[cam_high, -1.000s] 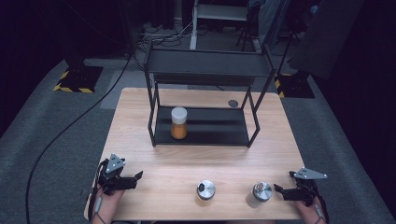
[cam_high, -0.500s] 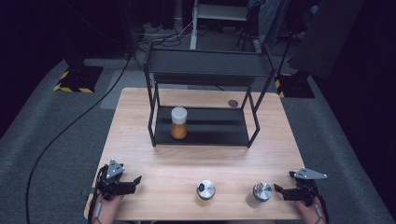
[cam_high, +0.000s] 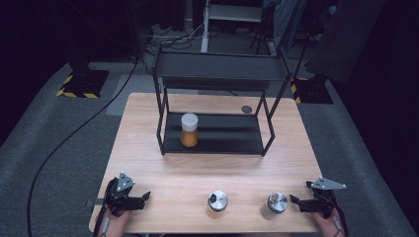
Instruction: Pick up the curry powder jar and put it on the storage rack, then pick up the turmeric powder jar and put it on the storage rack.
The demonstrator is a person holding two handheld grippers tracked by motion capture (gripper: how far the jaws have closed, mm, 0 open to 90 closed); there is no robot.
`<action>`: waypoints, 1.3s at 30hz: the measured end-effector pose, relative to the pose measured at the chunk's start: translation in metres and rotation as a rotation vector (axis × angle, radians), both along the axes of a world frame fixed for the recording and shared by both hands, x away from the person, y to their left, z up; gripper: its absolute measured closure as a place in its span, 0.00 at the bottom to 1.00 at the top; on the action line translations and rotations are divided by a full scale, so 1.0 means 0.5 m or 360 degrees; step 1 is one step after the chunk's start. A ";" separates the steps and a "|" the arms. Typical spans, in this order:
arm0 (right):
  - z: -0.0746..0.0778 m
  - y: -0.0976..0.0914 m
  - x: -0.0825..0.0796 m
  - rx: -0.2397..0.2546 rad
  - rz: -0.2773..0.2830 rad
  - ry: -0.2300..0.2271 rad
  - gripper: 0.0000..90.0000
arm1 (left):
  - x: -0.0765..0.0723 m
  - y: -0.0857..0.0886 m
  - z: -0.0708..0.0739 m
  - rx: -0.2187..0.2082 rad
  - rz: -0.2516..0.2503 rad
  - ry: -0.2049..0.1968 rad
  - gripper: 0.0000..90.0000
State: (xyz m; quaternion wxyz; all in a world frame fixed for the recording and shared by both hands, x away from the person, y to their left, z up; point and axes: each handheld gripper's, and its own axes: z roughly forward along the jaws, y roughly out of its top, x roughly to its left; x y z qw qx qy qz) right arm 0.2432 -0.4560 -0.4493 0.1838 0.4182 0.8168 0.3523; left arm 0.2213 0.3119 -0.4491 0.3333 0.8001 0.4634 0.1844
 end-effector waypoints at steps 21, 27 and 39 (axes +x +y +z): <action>0.001 -0.001 0.002 -0.0002 0.0011 0.0003 0.05 | 0.001 0.000 0.000 -0.0002 0.0001 0.0004 0.08; 0.002 0.000 0.004 -0.0009 0.0015 0.0006 0.05 | 0.003 0.002 0.000 -0.0003 -0.0007 0.0006 0.07; 0.058 0.000 -0.006 0.0047 0.0000 -0.0023 0.05 | 0.002 0.002 -0.001 -0.0005 -0.0007 0.0002 0.07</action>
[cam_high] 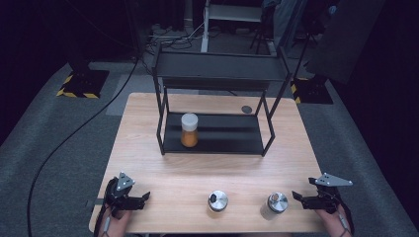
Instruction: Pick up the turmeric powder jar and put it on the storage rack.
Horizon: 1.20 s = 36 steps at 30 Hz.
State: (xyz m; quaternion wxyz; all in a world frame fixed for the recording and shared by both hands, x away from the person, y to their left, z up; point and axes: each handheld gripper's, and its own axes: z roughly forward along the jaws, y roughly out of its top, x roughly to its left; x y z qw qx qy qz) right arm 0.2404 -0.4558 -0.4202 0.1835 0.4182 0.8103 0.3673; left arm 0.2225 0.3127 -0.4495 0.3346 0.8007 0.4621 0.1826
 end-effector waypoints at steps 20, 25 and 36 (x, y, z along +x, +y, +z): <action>0.115 0.034 -0.024 0.0079 0.0053 -0.0076 0.05 | 0.000 0.000 0.000 0.0000 0.0000 0.0000 0.07; 0.134 0.044 -0.029 0.0077 0.0082 -0.0099 0.05 | 0.000 0.000 0.000 0.0000 0.0000 0.0000 0.07; 0.161 0.082 -0.039 0.0075 0.0103 -0.0123 0.05 | 0.000 0.000 0.000 0.0000 0.0000 0.0000 0.07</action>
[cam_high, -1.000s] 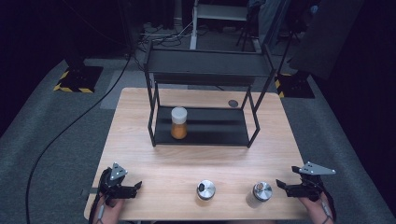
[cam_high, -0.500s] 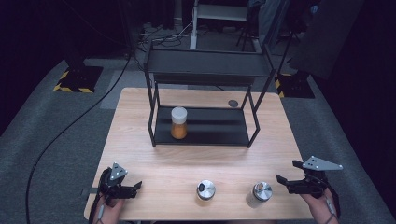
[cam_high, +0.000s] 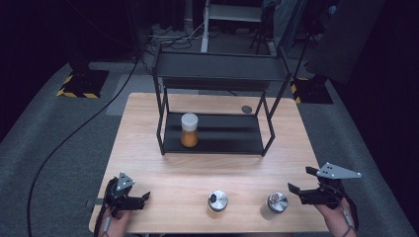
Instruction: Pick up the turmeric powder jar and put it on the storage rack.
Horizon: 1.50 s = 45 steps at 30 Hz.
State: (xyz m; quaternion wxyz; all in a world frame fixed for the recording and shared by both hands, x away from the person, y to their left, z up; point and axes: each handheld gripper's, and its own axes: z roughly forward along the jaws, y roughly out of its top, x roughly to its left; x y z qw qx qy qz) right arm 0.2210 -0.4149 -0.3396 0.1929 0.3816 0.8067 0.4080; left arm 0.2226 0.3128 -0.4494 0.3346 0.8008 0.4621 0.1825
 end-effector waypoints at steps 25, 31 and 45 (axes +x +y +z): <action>0.008 0.117 0.000 0.0051 0.0145 -0.0013 0.05 | 0.000 0.000 0.000 -0.0001 0.0000 0.0000 0.07; 0.004 0.145 -0.007 0.0063 0.0148 -0.0021 0.05 | 0.000 0.000 0.000 -0.0001 0.0000 0.0001 0.07; -0.002 0.197 -0.018 0.0112 0.0199 -0.0059 0.05 | 0.000 0.000 0.000 -0.0001 0.0000 0.0001 0.07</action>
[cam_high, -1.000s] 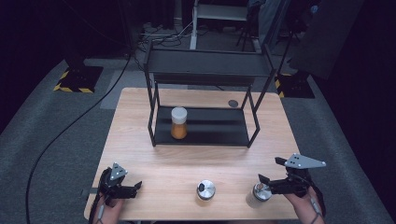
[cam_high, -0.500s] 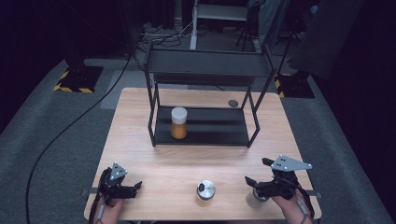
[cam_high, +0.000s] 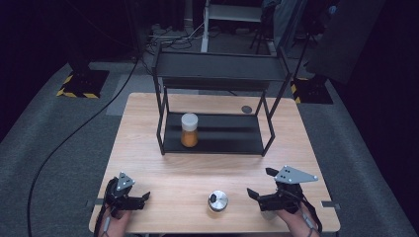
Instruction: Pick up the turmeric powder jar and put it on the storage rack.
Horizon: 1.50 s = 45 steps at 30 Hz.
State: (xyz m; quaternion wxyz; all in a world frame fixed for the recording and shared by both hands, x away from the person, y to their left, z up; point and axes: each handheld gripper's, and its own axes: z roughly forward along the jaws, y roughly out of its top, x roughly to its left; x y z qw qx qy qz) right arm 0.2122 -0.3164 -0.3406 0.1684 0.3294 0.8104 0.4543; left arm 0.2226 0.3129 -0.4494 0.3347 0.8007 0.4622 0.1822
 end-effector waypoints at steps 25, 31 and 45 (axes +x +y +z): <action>-0.010 0.063 0.001 0.0023 0.0102 -0.0020 0.04 | 0.000 0.000 0.000 0.0000 0.0000 0.0000 0.07; -0.013 0.077 0.002 0.0035 0.0120 -0.0022 0.04 | 0.000 0.000 0.000 0.0000 0.0000 0.0000 0.07; -0.016 0.117 0.001 0.0022 0.0181 -0.0030 0.04 | 0.000 0.000 0.000 0.0000 0.0000 0.0000 0.07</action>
